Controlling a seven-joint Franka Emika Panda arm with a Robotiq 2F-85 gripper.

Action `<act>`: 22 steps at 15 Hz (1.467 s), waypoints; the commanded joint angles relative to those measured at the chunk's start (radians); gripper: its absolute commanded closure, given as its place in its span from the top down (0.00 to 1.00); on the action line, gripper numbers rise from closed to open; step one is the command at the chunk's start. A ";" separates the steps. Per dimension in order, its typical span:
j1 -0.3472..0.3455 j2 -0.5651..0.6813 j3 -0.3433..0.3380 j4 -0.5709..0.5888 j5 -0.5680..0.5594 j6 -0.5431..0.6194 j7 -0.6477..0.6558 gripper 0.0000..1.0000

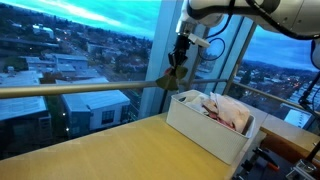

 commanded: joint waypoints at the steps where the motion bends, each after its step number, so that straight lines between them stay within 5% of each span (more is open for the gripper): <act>1: -0.010 -0.138 -0.030 -0.155 -0.017 -0.023 0.069 0.01; 15: -0.159 -0.468 -0.067 -0.847 0.031 0.137 0.118 0.01; 17: -0.171 -0.512 -0.073 -0.955 0.032 0.190 0.114 0.32; 22: -0.183 -0.650 -0.086 -1.227 0.023 0.317 0.107 0.66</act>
